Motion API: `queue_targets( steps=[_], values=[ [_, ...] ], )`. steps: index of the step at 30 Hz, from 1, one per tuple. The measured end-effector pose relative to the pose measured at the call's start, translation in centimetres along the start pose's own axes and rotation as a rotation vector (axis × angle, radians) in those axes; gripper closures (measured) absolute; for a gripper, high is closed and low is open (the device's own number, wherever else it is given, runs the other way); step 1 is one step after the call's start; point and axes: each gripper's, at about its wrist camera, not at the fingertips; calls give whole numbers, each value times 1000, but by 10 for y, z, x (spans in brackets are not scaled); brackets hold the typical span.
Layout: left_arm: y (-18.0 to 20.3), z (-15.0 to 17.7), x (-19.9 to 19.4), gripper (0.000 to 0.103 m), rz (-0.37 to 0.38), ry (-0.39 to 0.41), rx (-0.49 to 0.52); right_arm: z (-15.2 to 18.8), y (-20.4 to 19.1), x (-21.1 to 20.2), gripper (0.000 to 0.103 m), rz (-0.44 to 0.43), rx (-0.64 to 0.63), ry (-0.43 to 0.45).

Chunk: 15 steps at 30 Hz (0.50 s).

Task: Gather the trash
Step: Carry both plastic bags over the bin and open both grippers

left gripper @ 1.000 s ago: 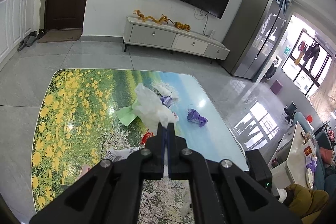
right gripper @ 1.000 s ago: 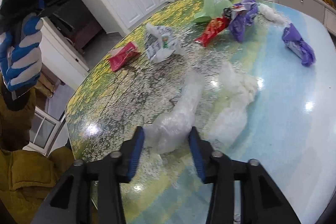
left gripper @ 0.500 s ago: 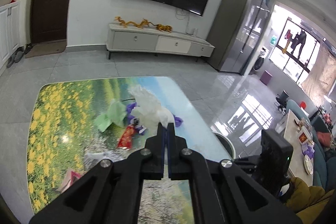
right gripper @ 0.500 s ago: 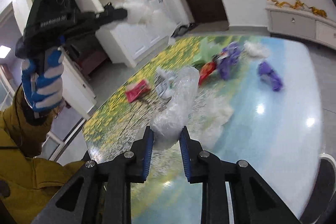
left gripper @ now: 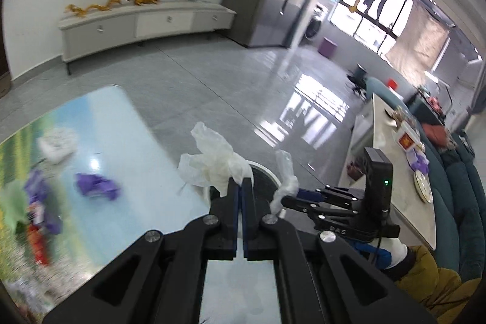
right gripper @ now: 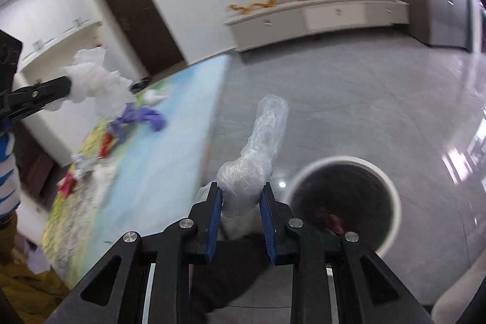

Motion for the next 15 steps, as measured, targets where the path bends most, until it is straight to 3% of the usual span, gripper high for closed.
queue_targets(
  steps=[6,11,13,15],
  values=[
    [39,-14,96,102,-3,-119,33,19,62,9,77,75,130,-33],
    [43,-22,146,99,14,-183,-5,27,100,25,73,110,191,-66],
    [40,-24,160,99,24,-205,-33,31,108,30,56,128,202,-83],
    [35,-23,166,99,32,-217,-55,38,115,32,54,144,213,-92]
  ],
)
Point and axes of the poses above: each gripper's, at about its wrist camera, not at the fingertips, and x roughly the way its jaws point, y to its right, z to its underside, and after that the axes turned 11 degrees about -x, right-handed
